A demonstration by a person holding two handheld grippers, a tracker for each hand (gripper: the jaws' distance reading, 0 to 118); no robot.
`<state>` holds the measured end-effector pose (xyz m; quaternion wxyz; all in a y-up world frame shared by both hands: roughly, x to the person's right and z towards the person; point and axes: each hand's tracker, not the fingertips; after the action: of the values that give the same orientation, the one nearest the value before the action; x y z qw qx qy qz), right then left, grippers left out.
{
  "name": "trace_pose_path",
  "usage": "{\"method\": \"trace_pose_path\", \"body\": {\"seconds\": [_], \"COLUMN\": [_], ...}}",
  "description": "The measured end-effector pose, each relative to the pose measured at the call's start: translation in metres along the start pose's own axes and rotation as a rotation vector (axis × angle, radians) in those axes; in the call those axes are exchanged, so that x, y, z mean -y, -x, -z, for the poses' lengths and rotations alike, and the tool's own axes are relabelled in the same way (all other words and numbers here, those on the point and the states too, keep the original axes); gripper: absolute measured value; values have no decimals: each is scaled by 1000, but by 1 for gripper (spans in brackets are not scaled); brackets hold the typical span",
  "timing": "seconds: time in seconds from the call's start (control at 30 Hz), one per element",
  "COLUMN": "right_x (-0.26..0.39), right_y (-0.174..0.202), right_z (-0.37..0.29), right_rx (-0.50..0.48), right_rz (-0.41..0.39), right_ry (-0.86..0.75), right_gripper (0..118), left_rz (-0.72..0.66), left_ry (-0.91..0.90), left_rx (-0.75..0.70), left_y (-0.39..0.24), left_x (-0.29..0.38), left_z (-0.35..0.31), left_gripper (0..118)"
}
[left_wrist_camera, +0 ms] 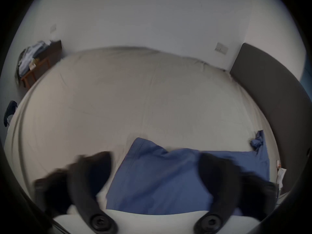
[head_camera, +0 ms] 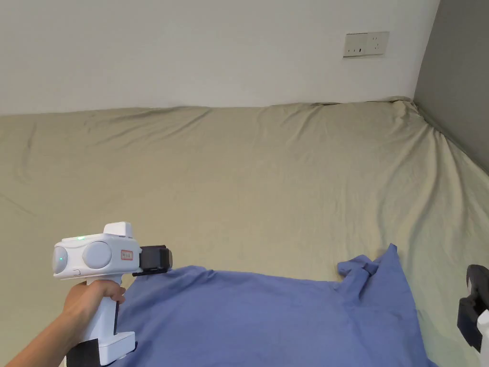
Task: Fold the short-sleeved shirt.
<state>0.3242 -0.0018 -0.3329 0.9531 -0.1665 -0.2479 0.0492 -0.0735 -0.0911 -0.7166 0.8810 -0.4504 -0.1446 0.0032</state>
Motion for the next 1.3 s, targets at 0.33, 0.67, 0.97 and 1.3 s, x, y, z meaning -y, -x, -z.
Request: {"method": "trace_pose_path", "body": {"seconds": [0.33, 0.67, 0.97, 1.3], "right_x": [28, 44, 86, 20], "right_y": [-21, -13, 25, 12], "right_z": [44, 181, 227, 146], "right_rx": [14, -123, -191, -154], "right_rz": [64, 70, 16, -99], "right_ry": [181, 533, 741, 364], "right_gripper": [2, 112, 12, 5], "left_rz": [58, 0, 52, 17], "left_ry": [28, -145, -212, -287], "left_rx": [-94, -15, 7, -19], "left_y": [-9, -15, -13, -5], "left_x": [19, 14, 16, 29], "left_z": [55, -26, -100, -157], "left_gripper": [38, 0, 0, 0]}}
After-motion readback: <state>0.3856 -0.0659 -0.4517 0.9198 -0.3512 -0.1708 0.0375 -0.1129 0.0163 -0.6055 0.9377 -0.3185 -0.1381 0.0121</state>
